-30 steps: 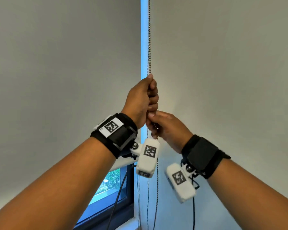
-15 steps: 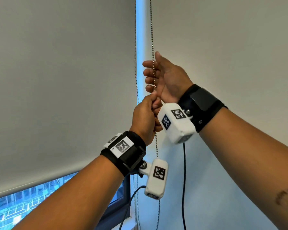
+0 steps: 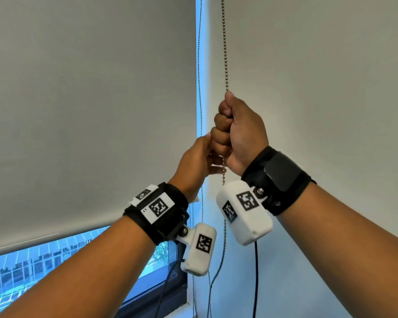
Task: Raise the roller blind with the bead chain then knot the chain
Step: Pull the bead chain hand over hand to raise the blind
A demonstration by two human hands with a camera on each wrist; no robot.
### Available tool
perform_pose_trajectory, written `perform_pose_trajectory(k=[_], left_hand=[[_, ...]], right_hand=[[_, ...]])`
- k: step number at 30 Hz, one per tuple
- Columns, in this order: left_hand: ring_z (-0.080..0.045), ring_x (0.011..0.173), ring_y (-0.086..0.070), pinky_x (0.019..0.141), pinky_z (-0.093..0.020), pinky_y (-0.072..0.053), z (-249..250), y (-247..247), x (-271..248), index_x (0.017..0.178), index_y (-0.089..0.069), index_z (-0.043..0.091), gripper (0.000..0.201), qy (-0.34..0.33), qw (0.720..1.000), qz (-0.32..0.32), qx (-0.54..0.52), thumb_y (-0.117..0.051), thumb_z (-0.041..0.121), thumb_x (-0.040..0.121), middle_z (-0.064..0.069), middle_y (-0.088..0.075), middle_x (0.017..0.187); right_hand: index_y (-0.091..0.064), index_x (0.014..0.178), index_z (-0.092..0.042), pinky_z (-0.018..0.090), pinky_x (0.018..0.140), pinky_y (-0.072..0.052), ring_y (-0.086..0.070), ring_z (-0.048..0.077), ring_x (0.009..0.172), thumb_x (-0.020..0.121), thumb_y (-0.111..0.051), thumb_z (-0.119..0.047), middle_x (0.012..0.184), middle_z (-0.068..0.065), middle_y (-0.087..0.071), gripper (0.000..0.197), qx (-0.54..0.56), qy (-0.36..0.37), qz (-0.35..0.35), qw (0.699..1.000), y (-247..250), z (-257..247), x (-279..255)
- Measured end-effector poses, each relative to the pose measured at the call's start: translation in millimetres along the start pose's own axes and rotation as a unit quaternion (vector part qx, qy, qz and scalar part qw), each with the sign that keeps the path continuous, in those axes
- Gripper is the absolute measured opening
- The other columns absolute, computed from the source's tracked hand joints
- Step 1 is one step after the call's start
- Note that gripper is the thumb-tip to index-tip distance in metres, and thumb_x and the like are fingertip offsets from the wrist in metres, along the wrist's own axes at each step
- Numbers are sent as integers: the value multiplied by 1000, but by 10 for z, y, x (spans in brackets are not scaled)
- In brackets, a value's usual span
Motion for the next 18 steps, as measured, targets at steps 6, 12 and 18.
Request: perform_pose_trajectory(k=[6, 12, 18], left_hand=[[-17, 74, -68, 72, -38, -56, 417, 0, 198, 100, -70, 9, 52, -21, 1000, -15, 9, -36, 48, 104, -3, -69, 77], [-14, 59, -55, 61, -28, -48, 471, -71, 271, 92, -61, 7, 30, -5, 998, -4, -67, -41, 25, 105, -2, -51, 70], [-9, 47, -11, 39, -21, -11, 268, -20, 221, 63, -36, 23, 41, 23, 992, 50, -117, -43, 33, 102, 6, -22, 58]], right_hand=[[-33, 63, -25, 19, 39, -13, -13, 11, 38, 103, -37, -36, 50, -5, -19, 42, -34, -23, -5, 999, 34, 276, -144], [-32, 67, -24, 27, 45, -9, -9, 14, 54, 103, -37, -34, 62, 0, -14, 38, -68, -62, -35, 995, 183, 642, -317], [-61, 84, -8, 31, 62, -47, -50, 16, 66, 99, -47, -15, 74, 4, -57, 21, -234, -106, -115, 960, 435, 787, -270]])
Point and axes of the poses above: each hand's wrist, its own x-axis towards the middle knuckle, its own y-axis out of the back of the hand, z = x × y, the point moved 7 cm from there along x, towards the middle knuckle
